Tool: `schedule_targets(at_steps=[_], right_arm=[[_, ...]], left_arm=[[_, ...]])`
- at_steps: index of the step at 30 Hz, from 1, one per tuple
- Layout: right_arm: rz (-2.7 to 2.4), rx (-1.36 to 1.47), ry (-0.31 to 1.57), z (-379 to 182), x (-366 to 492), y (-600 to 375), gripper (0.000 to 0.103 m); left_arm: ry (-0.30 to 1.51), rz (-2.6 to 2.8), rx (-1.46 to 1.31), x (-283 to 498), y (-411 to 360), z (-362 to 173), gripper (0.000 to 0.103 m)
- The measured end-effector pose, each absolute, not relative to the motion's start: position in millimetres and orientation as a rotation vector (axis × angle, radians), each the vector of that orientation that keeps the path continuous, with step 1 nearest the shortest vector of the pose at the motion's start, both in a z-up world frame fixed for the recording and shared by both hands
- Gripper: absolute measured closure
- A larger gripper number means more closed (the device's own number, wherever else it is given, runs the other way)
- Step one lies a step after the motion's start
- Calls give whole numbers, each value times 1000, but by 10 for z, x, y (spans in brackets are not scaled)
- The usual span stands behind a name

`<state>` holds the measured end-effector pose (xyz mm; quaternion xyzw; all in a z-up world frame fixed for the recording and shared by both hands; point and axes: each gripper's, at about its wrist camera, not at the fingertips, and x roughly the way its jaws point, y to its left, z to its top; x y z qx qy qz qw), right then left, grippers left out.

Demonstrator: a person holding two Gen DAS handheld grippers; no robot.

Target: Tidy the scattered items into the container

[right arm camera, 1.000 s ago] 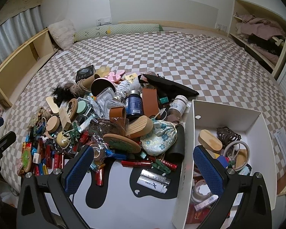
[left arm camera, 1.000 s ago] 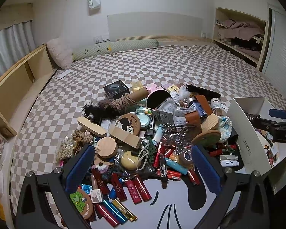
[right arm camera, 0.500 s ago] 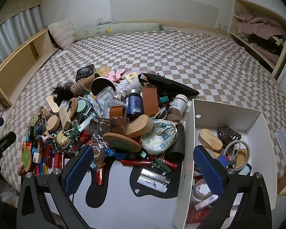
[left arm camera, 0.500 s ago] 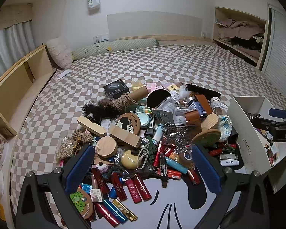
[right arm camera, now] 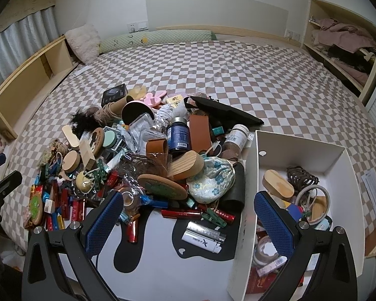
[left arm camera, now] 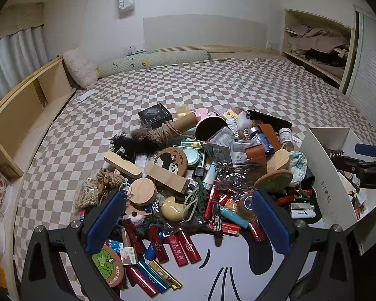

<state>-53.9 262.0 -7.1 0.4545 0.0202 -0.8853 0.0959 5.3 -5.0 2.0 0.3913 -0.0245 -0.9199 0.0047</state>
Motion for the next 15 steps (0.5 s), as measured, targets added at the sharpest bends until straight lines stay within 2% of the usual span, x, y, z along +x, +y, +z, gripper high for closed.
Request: schedule_targets(at_steps=[9, 15], right_arm=[[-2612, 1313, 33, -50, -540, 2569, 0], [-2634, 1141, -17, 71, -478, 2539, 0]], left_arm=[[-71, -2873, 1225, 71, -107, 17, 0], [-29, -2891, 1212, 94, -174, 19, 0]])
